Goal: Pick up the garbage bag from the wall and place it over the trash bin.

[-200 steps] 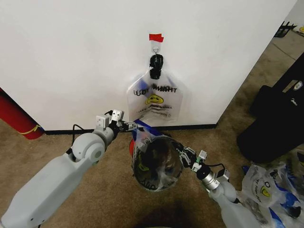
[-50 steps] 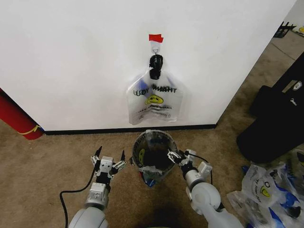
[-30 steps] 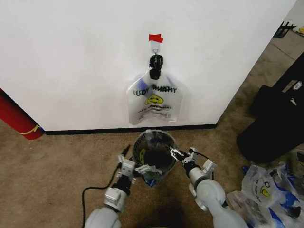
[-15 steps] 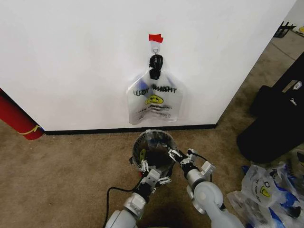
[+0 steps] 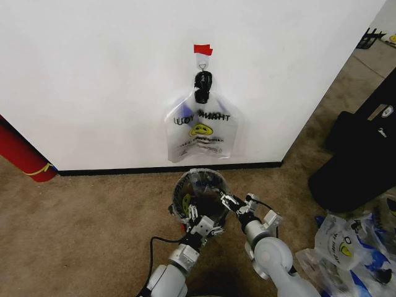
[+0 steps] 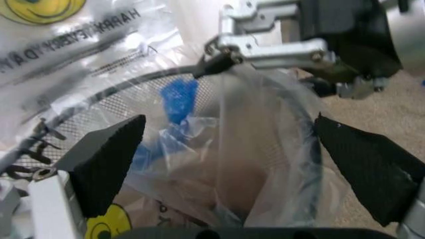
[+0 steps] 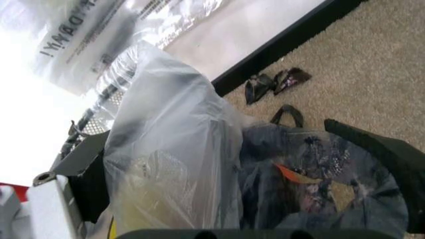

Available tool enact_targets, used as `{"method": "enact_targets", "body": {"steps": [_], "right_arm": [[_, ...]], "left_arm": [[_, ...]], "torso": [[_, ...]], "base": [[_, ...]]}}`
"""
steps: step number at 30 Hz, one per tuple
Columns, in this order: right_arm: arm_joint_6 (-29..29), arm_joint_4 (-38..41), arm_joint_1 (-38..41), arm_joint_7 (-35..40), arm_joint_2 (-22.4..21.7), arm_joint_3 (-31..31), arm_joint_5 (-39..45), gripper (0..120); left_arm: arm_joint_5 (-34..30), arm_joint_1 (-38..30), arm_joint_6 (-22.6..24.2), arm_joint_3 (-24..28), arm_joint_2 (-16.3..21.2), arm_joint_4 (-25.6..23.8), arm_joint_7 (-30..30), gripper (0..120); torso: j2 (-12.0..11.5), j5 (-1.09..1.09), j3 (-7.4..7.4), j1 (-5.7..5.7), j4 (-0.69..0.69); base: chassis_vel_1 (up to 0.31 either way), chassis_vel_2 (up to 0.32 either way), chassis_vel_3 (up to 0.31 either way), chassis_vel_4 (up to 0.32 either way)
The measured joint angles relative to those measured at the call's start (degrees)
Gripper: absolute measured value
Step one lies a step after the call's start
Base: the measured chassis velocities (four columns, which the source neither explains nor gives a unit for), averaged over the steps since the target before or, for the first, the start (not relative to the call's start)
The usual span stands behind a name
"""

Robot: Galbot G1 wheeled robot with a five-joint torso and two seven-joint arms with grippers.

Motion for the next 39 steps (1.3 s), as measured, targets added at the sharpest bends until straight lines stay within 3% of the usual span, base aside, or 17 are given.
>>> {"method": "enact_targets", "body": {"steps": [20, 27, 32, 36, 39], "right_arm": [[0.33, 5.45, -0.71, 2.28, -0.67, 0.46, 1.03, 100], [2.94, 3.79, -0.28, -0.11, -1.30, 0.78, -7.12, 100], [6.47, -0.29, 0.21, -13.56, -3.45, 5.05, -15.33, 100], [5.53, -1.75, 0.65, -19.93, -4.64, 7.51, -15.92, 100], [5.64, -6.02, 1.75, -31.95, -5.65, 11.52, -16.46, 100]], "left_arm": [[0.00, -0.82, 0.57, -0.76, -0.14, 1.83, -0.19, 100], [-2.53, 1.89, 0.58, -2.24, 1.86, -6.62, -0.26, 100], [-6.17, 6.31, 1.20, -4.24, 4.51, -16.30, -0.69, 100], [-6.75, 7.83, 1.20, -4.94, 5.36, -18.45, -0.97, 100], [-7.28, 8.50, 1.01, -5.57, 5.63, -19.23, -1.54, 100]], "torso": [[0.00, 0.00, 0.00, 0.00, 0.00], [0.00, 0.00, 0.00, 0.00, 0.00], [0.00, 0.00, 0.00, 0.00, 0.00], [0.00, 0.00, 0.00, 0.00, 0.01], [0.00, 0.01, 0.00, 0.00, 0.00]], "base": [[0.000, 0.000, 0.000, 0.000], [0.000, 0.000, 0.000, 0.000], [0.000, 0.000, 0.000, 0.000], [0.000, 0.000, 0.000, 0.000], [0.000, 0.000, 0.000, 0.000]]}}
